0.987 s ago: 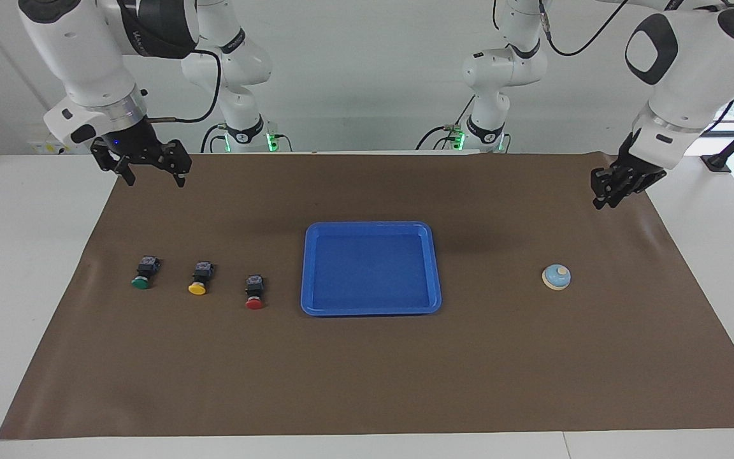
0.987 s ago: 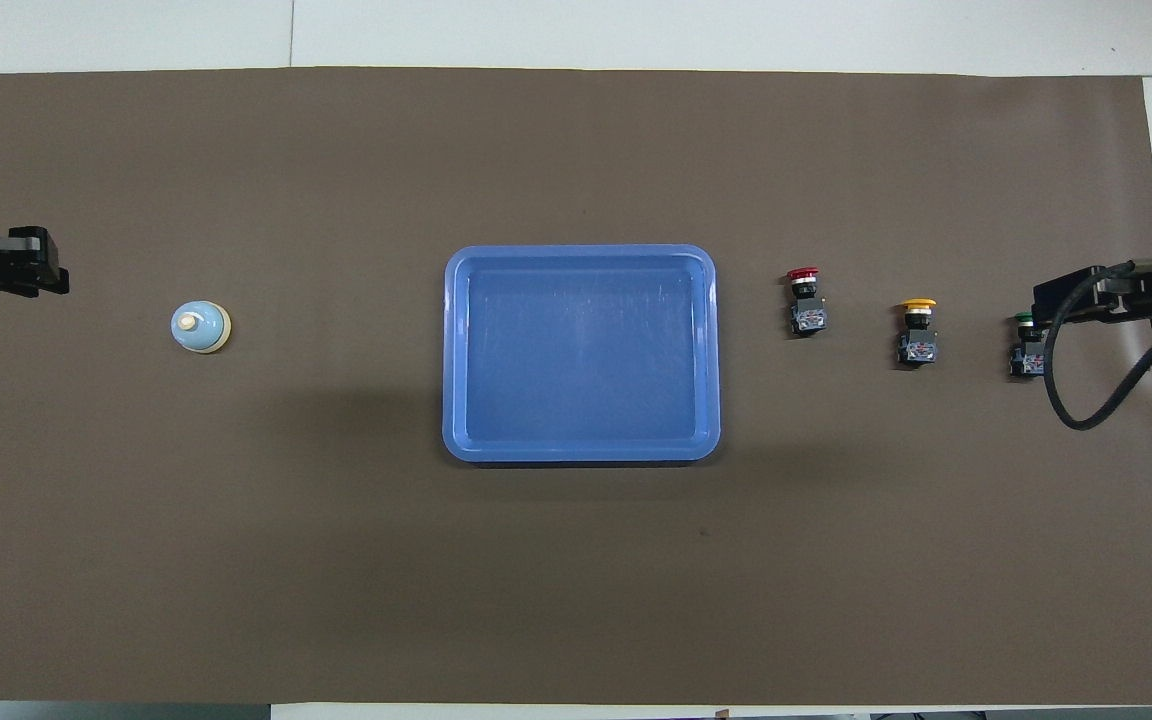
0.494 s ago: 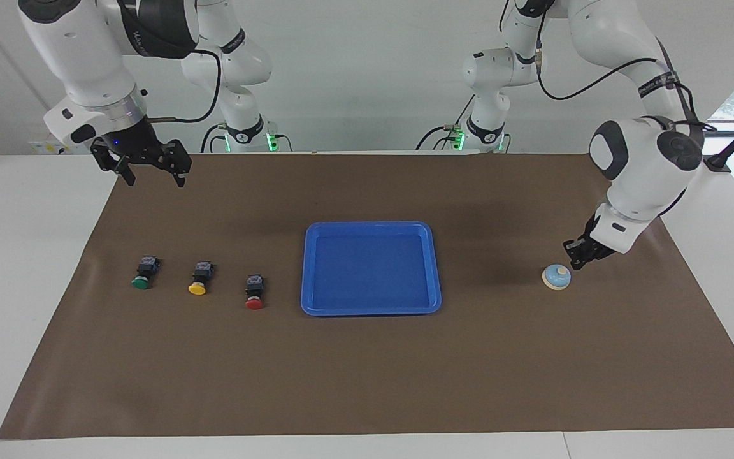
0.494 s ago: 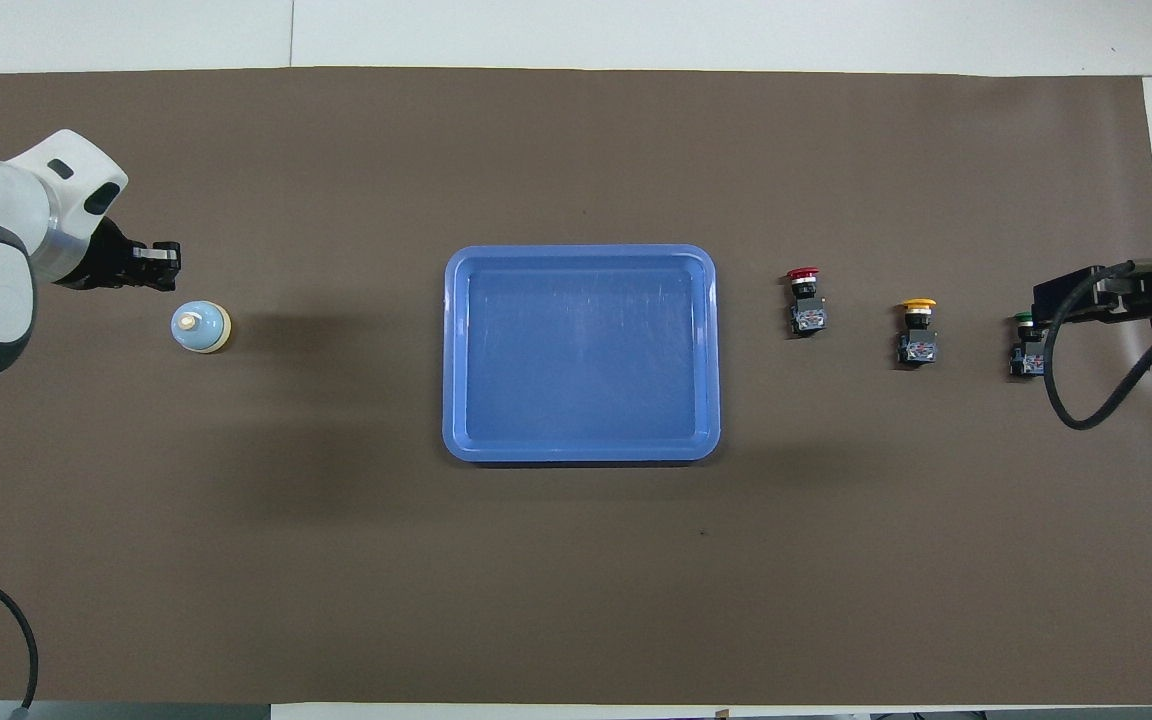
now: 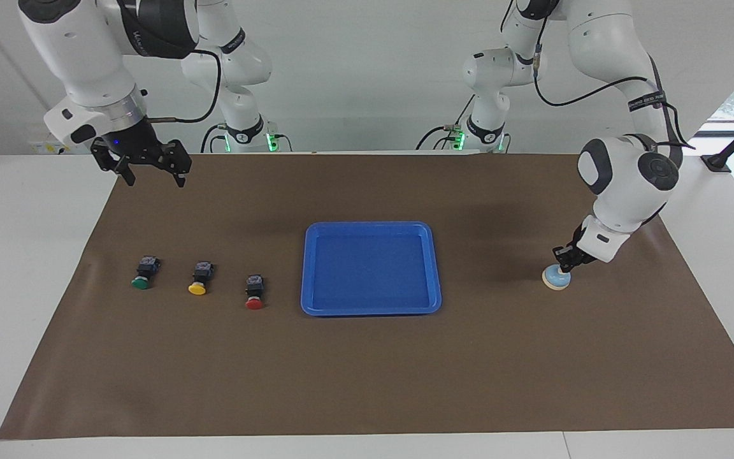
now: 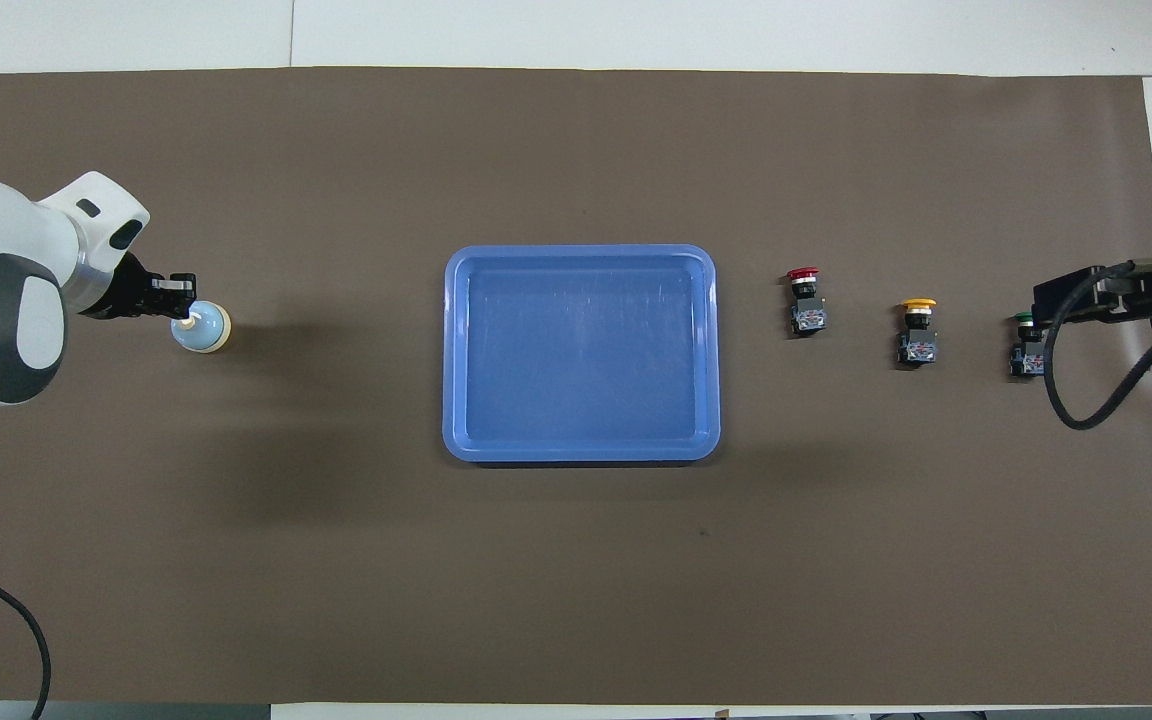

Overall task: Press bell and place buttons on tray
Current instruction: 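Move the left gripper over the white bell and press it down, then raise the left gripper off the bell and draw it back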

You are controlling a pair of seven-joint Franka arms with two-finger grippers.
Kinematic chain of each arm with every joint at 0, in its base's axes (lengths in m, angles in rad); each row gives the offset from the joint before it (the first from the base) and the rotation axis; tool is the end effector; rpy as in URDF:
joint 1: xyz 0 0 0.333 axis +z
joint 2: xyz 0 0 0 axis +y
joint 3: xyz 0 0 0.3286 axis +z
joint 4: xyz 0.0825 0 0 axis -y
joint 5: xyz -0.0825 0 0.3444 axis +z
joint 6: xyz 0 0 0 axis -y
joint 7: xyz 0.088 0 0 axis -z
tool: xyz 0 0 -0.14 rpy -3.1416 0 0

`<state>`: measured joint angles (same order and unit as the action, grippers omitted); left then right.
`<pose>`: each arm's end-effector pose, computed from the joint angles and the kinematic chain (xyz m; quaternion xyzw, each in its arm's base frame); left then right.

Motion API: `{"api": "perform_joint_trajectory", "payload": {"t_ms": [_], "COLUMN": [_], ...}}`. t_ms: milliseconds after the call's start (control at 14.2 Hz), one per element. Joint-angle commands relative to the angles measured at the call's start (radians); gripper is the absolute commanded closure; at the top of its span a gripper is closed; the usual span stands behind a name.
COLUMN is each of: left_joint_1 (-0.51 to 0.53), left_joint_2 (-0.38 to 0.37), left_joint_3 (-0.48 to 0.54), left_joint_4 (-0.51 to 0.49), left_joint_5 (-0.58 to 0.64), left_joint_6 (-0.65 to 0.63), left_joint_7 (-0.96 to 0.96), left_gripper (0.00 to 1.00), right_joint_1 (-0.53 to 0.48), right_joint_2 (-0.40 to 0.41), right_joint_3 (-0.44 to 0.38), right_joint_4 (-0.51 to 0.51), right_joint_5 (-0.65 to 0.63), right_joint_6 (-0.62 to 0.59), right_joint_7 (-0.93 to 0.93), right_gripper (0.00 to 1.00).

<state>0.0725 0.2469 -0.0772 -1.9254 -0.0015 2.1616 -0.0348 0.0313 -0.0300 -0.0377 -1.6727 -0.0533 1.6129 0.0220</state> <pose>0.5774 -0.0009 0.3641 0.9998 0.0166 -0.0052 0.0100 0.5058 -0.0108 0.5791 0.9995 -0.0127 -0.0147 0.0262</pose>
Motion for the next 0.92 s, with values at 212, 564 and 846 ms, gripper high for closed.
{"api": "perform_joint_trajectory", "payload": {"t_ms": [212, 564, 846], "left_joint_1": [0.021, 0.024, 0.029], "left_joint_2": [-0.032, -0.026, -0.031], "left_joint_3": [-0.001, 0.0, 0.0], "left_joint_4": [-0.061, -0.142, -0.078], "left_joint_5": [0.012, 0.012, 0.012], "left_joint_6": [0.044, 0.153, 0.069], "left_joint_7": [0.012, 0.009, 0.016], "left_gripper": [1.0, 1.0, 1.0], "right_joint_1": [-0.013, -0.013, -0.013], "right_joint_2": [-0.002, -0.002, -0.002], "right_joint_3": [0.007, 0.007, 0.007], "right_joint_4": [0.001, 0.001, 0.001], "right_joint_5": [0.01, 0.01, 0.01], "right_joint_6": [-0.014, -0.014, -0.014], "right_joint_7": [-0.03, -0.03, -0.03], "right_gripper": [0.0, 0.0, 0.0]}}
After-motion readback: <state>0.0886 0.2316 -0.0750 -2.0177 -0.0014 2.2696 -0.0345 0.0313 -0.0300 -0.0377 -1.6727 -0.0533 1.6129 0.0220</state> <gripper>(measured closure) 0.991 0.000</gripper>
